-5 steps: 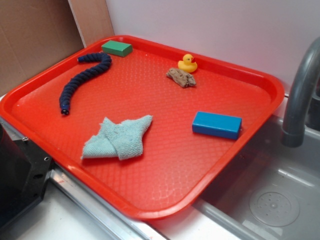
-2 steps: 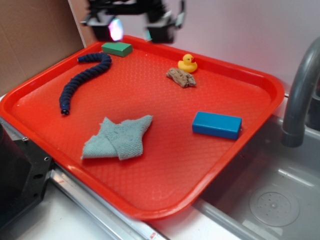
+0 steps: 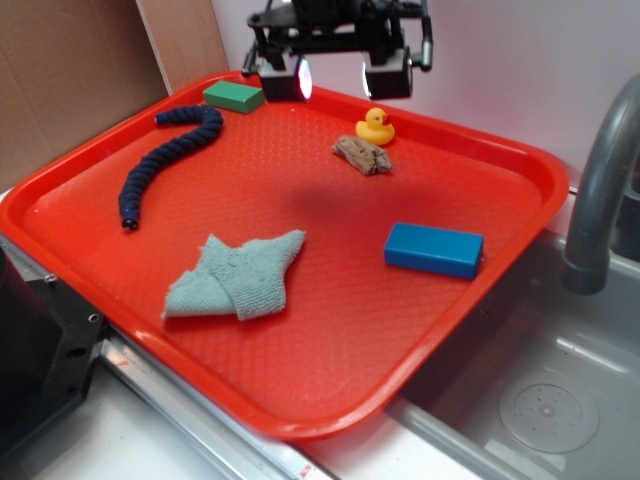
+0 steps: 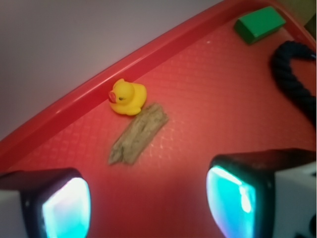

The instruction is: Grab the wood chip.

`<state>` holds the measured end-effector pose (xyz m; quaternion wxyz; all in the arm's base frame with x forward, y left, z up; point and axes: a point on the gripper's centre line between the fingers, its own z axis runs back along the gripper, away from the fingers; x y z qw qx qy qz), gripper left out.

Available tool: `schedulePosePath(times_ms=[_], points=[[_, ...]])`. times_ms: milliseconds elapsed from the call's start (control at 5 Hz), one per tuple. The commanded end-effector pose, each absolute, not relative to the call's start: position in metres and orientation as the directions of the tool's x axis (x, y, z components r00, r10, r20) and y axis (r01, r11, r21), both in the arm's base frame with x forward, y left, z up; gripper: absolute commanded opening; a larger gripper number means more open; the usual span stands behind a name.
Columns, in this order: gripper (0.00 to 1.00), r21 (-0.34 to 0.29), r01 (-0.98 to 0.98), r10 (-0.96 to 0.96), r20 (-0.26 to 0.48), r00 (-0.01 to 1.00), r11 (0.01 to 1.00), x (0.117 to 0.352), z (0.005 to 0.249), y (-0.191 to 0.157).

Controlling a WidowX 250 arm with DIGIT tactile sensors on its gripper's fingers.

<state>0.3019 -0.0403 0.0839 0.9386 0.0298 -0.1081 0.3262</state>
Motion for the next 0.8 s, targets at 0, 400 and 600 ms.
schedulePosePath(times_ms=[0,400,600], points=[[1.00,-0.006,-0.587,0.572,0.231,0.787,0.809,0.331,0.056,-0.032],[1.00,0.049,-0.568,0.547,0.215,0.809,0.822,0.352,0.032,-0.039],[0.00,0.044,-0.586,0.573,0.160,0.804,0.809,0.336,0.023,-0.030]])
